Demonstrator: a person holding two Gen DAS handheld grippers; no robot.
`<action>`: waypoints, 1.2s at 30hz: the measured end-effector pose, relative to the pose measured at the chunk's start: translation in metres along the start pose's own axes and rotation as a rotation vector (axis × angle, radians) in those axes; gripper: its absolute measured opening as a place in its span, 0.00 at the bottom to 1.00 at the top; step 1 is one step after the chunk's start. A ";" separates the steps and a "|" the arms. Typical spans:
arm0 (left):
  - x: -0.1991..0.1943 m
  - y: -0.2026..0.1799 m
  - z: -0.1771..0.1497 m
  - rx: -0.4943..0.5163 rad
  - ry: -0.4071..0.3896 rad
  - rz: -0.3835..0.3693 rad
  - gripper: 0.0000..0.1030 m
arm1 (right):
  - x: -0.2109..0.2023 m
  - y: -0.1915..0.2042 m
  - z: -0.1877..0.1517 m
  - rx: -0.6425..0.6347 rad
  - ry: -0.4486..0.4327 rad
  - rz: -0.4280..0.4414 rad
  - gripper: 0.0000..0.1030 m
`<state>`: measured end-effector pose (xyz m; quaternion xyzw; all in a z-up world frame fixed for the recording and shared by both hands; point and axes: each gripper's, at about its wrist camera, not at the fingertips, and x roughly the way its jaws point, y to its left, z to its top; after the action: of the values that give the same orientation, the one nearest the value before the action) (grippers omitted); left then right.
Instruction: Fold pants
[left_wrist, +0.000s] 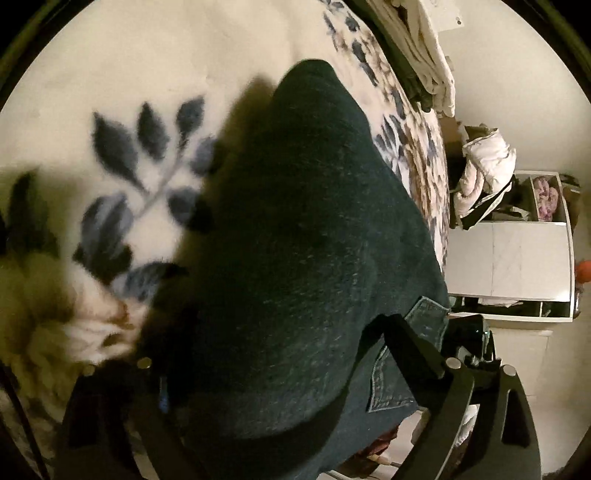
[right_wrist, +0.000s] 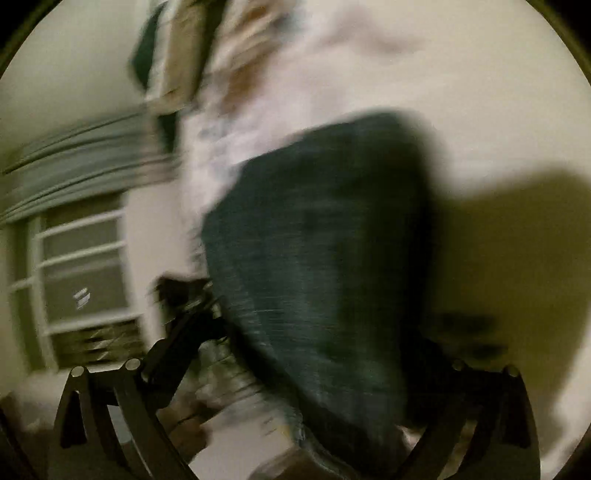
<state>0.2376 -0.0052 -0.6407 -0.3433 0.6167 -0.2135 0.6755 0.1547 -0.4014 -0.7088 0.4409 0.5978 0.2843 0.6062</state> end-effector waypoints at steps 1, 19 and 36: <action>0.000 0.000 0.000 0.003 0.002 -0.009 0.93 | 0.005 0.000 0.000 -0.019 0.018 -0.082 0.98; -0.095 -0.091 -0.024 0.134 -0.083 -0.020 0.36 | -0.026 0.097 -0.037 0.013 -0.106 -0.101 0.43; -0.145 -0.253 0.168 0.272 -0.153 -0.152 0.36 | -0.157 0.306 0.117 -0.132 -0.293 -0.127 0.43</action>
<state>0.4153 -0.0383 -0.3565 -0.3096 0.5012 -0.3189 0.7425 0.3049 -0.4237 -0.3784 0.3984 0.5096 0.2167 0.7312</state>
